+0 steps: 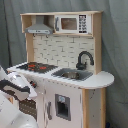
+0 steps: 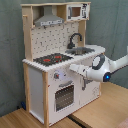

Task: Play with the kitchen

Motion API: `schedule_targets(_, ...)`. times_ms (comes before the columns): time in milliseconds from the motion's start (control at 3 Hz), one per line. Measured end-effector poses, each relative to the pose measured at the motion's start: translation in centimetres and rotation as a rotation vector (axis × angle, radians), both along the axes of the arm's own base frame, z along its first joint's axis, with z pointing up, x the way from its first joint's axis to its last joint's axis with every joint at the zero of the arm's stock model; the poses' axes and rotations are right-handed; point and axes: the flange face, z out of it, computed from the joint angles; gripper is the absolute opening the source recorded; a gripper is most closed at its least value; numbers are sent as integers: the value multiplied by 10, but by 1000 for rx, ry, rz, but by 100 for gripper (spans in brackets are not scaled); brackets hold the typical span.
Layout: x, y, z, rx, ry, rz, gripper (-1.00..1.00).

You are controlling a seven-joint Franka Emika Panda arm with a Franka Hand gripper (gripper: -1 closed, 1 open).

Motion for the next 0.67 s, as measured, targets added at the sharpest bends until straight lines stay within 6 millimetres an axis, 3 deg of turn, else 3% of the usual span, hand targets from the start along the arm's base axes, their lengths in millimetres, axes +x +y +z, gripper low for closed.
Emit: schedule_targets(667, -1, 1, 0, 204, -31, -33, -100)
